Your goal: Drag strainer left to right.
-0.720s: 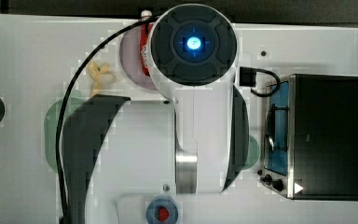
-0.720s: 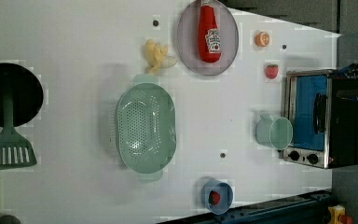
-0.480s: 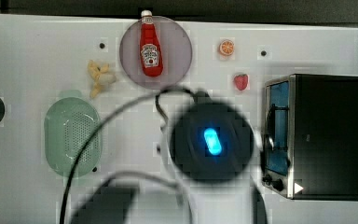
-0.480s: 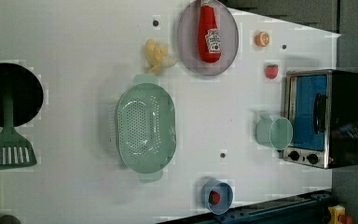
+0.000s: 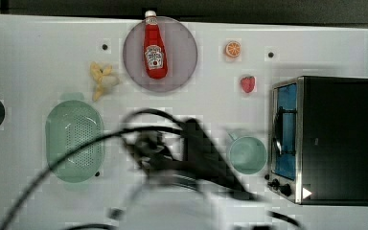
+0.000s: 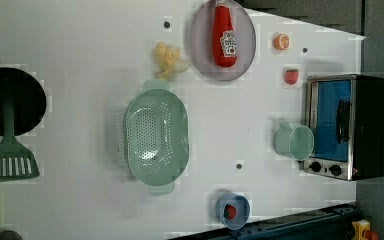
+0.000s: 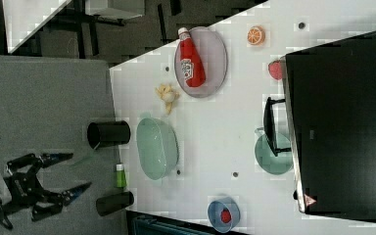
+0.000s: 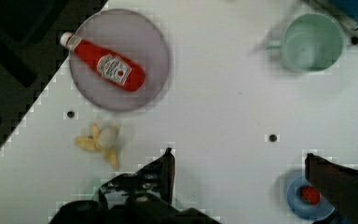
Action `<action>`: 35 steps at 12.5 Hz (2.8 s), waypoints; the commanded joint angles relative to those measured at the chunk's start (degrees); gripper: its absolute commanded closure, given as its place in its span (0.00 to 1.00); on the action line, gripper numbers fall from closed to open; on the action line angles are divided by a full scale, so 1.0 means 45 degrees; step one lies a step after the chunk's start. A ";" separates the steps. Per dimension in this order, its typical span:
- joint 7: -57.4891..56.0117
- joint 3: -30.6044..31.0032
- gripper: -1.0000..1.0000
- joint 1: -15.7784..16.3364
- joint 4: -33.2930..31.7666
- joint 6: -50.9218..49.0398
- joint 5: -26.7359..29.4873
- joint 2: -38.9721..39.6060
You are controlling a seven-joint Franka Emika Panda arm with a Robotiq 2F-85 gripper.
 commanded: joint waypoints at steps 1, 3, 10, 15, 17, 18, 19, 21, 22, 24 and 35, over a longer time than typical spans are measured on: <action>0.3422 0.2344 0.00 0.0746 -0.0851 0.0247 0.0132 0.1810; 0.5693 0.3762 0.00 0.0769 -0.0857 0.1503 0.0125 0.2709; 1.3683 0.6342 0.00 0.0842 -0.1391 0.5781 -0.0091 0.6941; 1.5560 0.6275 0.00 0.0985 -0.1663 0.8114 -0.1746 0.9937; 1.5553 0.6099 0.00 0.1011 -0.1661 0.9307 -0.1932 1.1035; 1.5554 0.5942 0.00 0.1070 -0.1657 0.9941 -0.1967 1.1489; 1.5553 0.5719 0.00 0.1178 -0.1658 1.0497 -0.1968 1.1883; 1.5552 0.5105 0.00 0.1510 -0.1658 1.1035 -0.2190 1.2406; 1.5554 0.4752 0.00 0.1727 -0.1666 1.1068 -0.2498 1.2559; 1.5556 0.4169 0.00 0.2122 -0.1680 1.1113 -0.2828 1.2741; 1.5382 0.3260 0.00 0.1878 -0.2717 1.1354 -0.2914 1.1959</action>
